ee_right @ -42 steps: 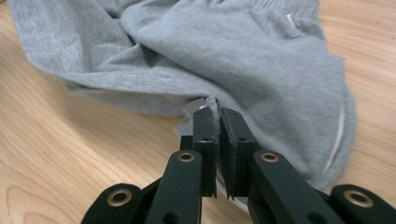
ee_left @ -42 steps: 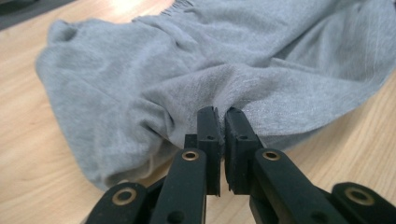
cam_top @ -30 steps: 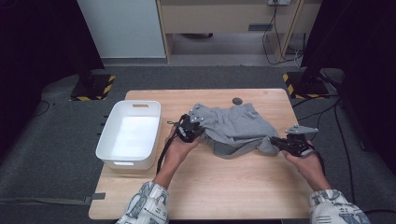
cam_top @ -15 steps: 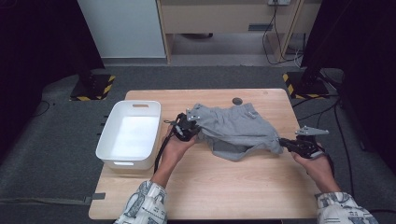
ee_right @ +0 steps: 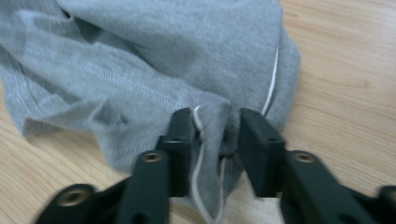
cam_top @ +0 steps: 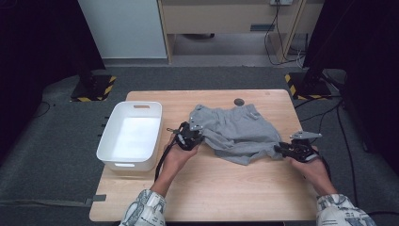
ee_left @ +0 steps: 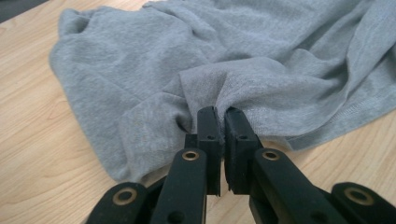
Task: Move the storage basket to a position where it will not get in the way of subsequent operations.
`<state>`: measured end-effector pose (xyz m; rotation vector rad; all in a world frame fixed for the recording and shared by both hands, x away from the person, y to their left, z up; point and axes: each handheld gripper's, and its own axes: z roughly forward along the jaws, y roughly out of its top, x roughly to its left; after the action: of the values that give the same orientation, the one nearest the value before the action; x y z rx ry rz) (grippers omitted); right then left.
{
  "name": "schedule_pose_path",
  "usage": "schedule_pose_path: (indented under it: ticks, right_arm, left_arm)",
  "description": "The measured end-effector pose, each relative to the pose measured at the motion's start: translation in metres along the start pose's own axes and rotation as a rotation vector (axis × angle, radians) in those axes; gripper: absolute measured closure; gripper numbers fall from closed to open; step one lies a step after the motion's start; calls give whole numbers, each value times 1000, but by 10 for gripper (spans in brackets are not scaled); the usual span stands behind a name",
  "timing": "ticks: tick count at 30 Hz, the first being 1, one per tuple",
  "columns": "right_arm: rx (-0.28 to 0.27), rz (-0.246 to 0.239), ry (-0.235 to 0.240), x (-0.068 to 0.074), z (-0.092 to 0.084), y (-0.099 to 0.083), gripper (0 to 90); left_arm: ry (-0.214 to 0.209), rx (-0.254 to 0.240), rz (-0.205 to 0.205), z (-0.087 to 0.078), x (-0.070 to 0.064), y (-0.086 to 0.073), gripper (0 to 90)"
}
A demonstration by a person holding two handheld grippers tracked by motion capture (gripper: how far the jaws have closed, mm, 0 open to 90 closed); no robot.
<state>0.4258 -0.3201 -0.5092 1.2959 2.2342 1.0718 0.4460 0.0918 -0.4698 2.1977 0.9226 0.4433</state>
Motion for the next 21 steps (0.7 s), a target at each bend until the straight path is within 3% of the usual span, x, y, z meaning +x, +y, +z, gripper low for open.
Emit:
schedule_pose_path:
  ticks: [3,6,8,12,15,21]
  right_arm:
    - [-18,-6,-4,4,-1,3,505]
    - [-14,-22,-28,8,1,4,474]
    - [-3,-22,-26,11,1,4,495]
    - [-11,-21,-28,10,-3,5,646]
    - [-15,-13,-17,9,-6,5,686]
    - [-45,12,-11,11,-8,9,610]
  left_arm:
    - [-3,0,3,1,-2,1,859]
    - [-2,-4,0,0,-3,1,858]
    - [-3,-8,2,-2,-3,2,859]
    - [-6,-17,7,-7,-4,2,859]
    - [-8,-27,2,-12,-4,0,859]
    - [-14,-25,2,-13,-6,-5,859]
